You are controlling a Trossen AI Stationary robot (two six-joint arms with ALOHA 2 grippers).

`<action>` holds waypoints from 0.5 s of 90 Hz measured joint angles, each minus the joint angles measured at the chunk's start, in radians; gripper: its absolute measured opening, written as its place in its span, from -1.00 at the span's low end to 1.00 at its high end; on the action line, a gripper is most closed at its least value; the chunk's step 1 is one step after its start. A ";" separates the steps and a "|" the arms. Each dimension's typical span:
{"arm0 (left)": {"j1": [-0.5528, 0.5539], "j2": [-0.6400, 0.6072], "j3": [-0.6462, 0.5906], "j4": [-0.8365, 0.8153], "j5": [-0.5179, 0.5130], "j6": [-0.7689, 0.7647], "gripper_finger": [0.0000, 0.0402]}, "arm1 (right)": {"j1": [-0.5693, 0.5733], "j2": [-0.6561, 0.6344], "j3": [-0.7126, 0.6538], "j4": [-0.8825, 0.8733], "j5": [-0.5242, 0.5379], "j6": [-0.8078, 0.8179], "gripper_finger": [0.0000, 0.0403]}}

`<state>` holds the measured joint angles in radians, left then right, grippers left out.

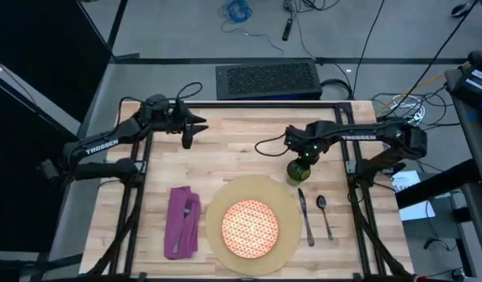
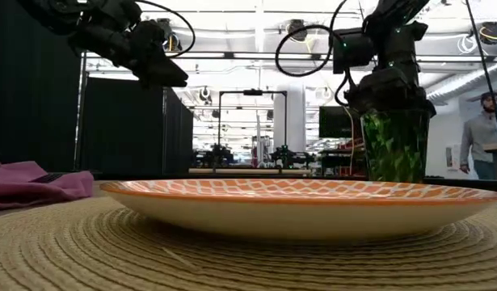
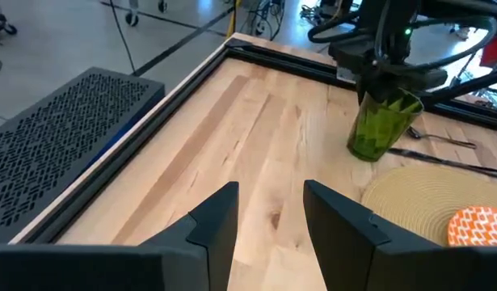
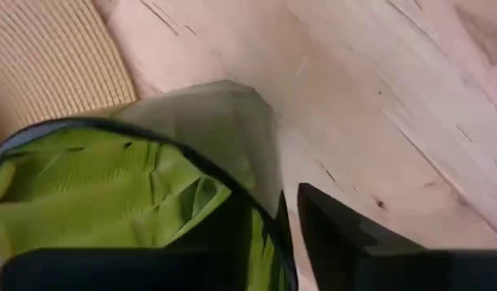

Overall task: Set table place
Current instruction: Return to Home Position

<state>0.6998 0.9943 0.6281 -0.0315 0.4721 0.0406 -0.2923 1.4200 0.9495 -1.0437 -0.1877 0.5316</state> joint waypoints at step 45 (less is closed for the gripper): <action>-0.042 -0.070 0.000 -0.012 0.079 -0.072 -0.37 | 0.061 -0.142 0.286 -0.201 0.009 -0.086 -0.26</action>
<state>0.6576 0.9241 0.6284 -0.0438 0.5513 -0.0311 -0.2313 1.2780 1.2359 -1.2449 -0.1787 0.4461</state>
